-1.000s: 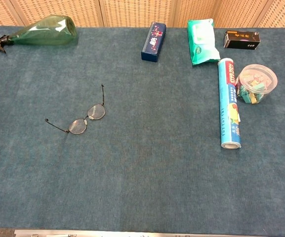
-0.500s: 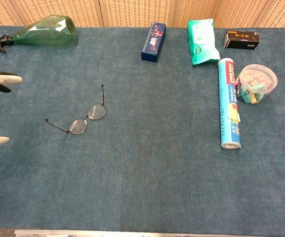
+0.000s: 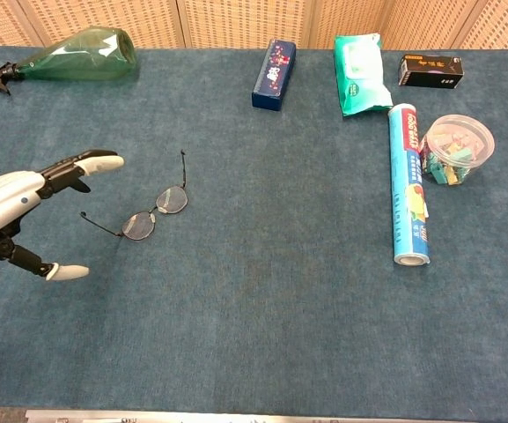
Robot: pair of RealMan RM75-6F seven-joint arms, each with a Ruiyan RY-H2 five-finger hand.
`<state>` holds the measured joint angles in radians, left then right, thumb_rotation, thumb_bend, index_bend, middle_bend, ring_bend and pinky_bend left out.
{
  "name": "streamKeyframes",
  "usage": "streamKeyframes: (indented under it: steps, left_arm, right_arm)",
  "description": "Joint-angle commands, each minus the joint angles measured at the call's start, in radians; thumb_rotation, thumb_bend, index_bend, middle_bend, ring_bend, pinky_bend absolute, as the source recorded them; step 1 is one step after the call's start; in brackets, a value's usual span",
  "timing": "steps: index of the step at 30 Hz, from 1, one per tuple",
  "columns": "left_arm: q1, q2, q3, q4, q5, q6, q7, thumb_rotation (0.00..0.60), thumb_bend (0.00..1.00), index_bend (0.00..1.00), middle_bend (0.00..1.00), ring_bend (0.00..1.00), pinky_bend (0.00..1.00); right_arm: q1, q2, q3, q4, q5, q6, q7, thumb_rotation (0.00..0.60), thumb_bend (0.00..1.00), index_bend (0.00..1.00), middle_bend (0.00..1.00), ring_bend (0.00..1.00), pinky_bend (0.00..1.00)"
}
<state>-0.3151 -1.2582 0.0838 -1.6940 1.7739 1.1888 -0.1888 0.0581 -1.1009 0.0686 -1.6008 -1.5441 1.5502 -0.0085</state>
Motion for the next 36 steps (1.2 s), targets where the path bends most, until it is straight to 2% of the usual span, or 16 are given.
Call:
streamKeyframes:
  steps: [1,6,26,36]
  left_arm:
    - [-0.005,-0.047,-0.019,0.028,-0.012,0.019,0.020,0.600,0.04,0.00,0.00,0.00,0.19]
    - [-0.009,-0.112,-0.044,0.076,-0.033,0.049,0.027,0.600,0.04,0.00,0.00,0.00,0.17]
    - [-0.028,-0.220,-0.082,0.128,-0.224,-0.021,0.142,0.600,0.04,0.00,0.00,0.00,0.15]
    - [-0.012,-0.283,-0.119,0.184,-0.321,-0.002,0.168,0.600,0.04,0.00,0.00,0.00,0.15]
  right_arm:
    - [0.000,0.001,0.001,-0.001,0.001,0.000,0.002,0.600,0.02,0.43,0.40,0.30,0.58]
    - [-0.002,0.004,0.001,-0.002,0.002,0.001,0.005,0.600,0.02,0.43,0.40,0.30,0.58]
    - [-0.005,0.008,-0.001,-0.008,-0.002,-0.001,0.008,0.600,0.02,0.43,0.40,0.30,0.58]
    - [-0.005,0.010,-0.002,-0.009,-0.002,-0.005,0.011,0.600,0.02,0.43,0.40,0.30,0.58]
